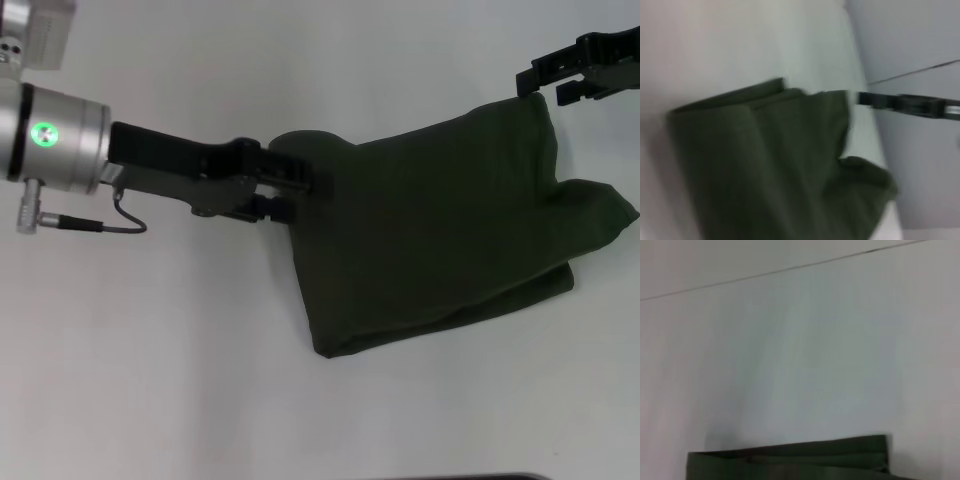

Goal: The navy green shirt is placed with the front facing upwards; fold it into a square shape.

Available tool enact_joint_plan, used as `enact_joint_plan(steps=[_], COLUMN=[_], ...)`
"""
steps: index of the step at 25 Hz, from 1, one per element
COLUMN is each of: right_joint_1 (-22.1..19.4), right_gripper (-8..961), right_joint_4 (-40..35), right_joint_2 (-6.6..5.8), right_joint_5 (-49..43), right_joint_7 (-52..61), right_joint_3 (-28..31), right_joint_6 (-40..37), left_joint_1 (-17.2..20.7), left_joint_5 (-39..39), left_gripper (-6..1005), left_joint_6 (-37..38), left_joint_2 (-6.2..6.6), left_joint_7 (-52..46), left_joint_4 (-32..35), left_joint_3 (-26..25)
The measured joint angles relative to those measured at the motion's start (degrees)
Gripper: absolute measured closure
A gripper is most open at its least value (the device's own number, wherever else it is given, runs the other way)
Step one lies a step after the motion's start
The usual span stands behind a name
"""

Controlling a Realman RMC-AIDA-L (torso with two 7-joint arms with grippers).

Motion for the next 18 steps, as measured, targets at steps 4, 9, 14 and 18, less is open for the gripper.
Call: enact_joint_plan(steps=[4, 9, 14, 18], right_joint_1=[-0.05, -0.5, -0.76, -1.06], right_gripper=[195, 194, 194, 194], right_joint_4=[-0.1, -0.12, 0.22, 0.28], right_joint_2=[-0.03, -0.21, -0.38, -0.47], right_joint_5=[0.69, 1.0, 1.02, 1.02], right_joint_7=[0.0, 0.0, -0.05, -0.07], right_joint_3=[0.02, 0.05, 0.06, 0.14], right_joint_6=[-0.03, -0.06, -0.09, -0.09], left_joint_1=[-0.06, 0.2, 0.28, -0.28], left_joint_5=[2.68, 3.14, 6.06, 7.57], left_gripper=[345, 348, 350, 352], left_joint_6=[-5.2, -9.06, -12.54, -14.78], left_joint_2=[-0.8, -1.27, -1.55, -1.89], left_joint_7=[-1.97, -1.83, -3.24, -3.77], left_joint_4=[0.74, 1.17, 1.21, 3.02], left_joint_3=[3.72, 5.06, 8.22, 9.04])
